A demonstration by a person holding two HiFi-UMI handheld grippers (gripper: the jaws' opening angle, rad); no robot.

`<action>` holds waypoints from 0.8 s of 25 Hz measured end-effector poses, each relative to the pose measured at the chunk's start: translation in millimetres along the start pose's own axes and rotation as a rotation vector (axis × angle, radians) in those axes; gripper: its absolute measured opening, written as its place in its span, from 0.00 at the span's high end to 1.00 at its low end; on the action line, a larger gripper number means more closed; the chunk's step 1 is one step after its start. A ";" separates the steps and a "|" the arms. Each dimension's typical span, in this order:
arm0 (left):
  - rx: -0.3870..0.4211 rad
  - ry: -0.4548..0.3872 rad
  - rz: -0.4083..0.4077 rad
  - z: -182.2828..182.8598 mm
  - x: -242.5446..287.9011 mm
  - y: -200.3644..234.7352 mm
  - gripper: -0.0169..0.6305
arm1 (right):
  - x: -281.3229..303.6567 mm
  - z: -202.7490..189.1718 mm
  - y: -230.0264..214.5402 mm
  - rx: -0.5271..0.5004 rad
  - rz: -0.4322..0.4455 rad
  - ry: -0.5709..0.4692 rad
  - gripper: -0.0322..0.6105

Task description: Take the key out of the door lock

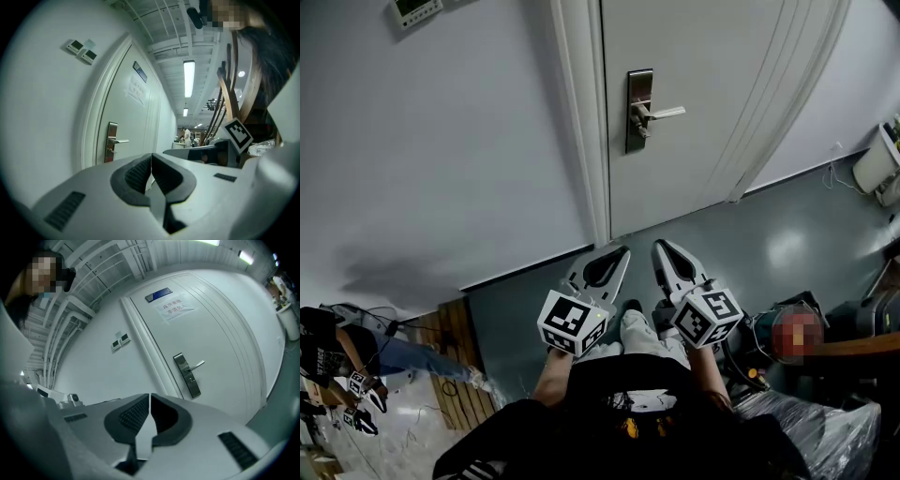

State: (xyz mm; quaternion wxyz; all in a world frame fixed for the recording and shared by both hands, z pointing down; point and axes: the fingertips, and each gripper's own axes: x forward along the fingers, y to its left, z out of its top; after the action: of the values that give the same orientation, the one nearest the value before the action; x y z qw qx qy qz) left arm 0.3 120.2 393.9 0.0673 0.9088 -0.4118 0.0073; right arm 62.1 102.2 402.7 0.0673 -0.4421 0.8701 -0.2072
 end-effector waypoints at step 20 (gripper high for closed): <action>0.030 0.033 0.110 21.1 124.5 111.0 0.96 | 149.9 35.5 -101.4 0.118 0.106 0.060 0.93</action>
State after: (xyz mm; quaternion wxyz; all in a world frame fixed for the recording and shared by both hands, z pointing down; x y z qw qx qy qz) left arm -1.5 -47.9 394.5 0.0597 0.8855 -0.4596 0.0320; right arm 58.0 -81.1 423.1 0.0782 -0.3845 0.8800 -0.2675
